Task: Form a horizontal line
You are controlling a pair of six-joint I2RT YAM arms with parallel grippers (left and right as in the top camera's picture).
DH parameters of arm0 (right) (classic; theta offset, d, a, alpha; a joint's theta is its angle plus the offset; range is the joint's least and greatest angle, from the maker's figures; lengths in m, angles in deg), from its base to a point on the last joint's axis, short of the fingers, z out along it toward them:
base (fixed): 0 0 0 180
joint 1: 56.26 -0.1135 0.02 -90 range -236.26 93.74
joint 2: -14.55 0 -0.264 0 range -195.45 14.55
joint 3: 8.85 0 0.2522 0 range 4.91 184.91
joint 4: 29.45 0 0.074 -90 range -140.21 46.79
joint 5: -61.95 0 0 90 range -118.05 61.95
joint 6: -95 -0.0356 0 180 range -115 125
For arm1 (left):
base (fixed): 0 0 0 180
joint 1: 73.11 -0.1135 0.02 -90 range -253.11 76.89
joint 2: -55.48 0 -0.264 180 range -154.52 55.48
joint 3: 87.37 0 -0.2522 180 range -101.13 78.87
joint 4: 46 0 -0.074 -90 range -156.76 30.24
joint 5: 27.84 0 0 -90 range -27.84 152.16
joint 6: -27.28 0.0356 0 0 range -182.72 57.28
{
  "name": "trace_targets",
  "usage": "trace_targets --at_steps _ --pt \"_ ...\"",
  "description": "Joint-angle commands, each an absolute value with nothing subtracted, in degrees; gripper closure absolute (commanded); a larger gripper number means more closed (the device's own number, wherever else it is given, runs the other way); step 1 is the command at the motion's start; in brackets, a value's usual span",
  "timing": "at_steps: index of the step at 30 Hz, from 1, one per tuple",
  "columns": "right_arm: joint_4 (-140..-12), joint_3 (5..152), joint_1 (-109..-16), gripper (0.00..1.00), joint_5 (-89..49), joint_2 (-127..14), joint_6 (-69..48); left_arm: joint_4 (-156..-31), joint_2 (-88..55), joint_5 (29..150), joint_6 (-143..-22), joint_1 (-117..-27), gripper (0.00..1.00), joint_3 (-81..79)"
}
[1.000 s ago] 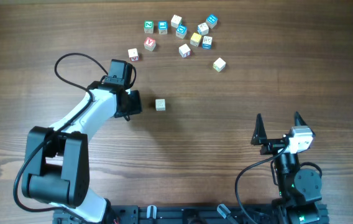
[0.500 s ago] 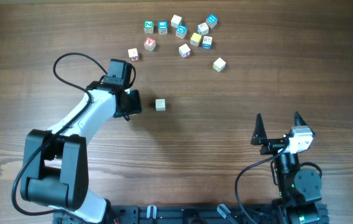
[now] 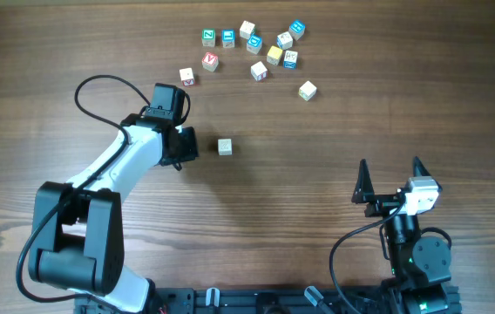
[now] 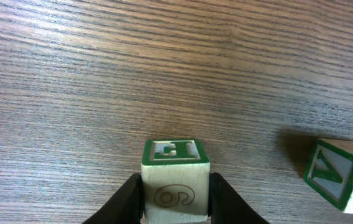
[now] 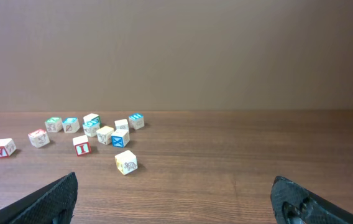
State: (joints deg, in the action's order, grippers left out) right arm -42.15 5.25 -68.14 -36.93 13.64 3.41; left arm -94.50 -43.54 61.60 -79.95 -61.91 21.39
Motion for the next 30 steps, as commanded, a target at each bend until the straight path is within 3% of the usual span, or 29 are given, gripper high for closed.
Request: trace_targets --at_steps 1,5,11,20,30 --pt "-42.0 5.2 -67.9 0.0 -37.5 13.9 3.9 -94.2 -42.2 62.1 -79.9 -62.0 0.7 21.9" --pt "-42.0 5.2 -67.9 0.0 -37.5 13.9 3.9 -95.3 -40.6 62.1 -79.7 -62.0 0.72 19.6" --pt "-42.0 5.2 -67.9 0.0 -37.5 13.9 3.9 -106.6 -40.2 62.1 -79.7 -59.8 0.76 8.8" --pt "-42.0 5.2 -67.9 0.0 -37.5 13.9 3.9 -103.9 -40.2 62.1 -83.9 -50.5 0.75 8.1" --pt "-42.0 5.2 -67.9 0.0 -37.5 13.9 3.9 -102.4 -40.2 62.1 -85.9 -47.9 0.76 8.1"
